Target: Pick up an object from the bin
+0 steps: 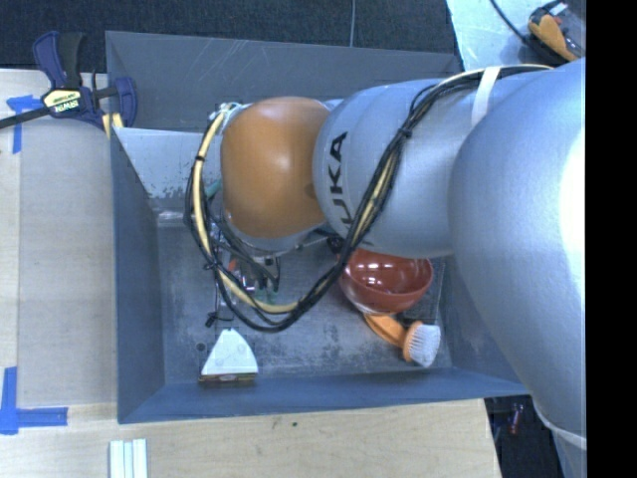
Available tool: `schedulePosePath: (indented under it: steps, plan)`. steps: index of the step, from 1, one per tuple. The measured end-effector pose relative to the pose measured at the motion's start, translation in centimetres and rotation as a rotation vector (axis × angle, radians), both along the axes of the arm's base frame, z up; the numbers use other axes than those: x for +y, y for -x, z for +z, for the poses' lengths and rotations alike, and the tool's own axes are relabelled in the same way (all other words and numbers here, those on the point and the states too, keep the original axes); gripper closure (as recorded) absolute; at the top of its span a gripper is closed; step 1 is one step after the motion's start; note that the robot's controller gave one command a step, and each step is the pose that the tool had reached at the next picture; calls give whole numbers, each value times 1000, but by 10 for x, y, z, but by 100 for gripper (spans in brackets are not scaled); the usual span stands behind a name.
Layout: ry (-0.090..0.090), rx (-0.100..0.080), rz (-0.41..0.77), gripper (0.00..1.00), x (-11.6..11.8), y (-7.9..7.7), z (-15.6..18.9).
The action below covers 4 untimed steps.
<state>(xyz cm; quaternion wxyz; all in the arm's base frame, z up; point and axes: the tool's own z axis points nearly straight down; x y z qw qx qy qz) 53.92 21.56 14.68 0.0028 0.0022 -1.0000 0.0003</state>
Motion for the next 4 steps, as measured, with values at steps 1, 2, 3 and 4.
schedulePosePath:
  steps: [1,2,3,4]
  plan:
    - [-2,-8,-6,0,-1,-2,5]
    - [-6,-13,376,0,-33,48,-73]
    - [-4,-13,57,0,-50,-35,-19]
    - [-7,-12,777,0,-25,54,-47]
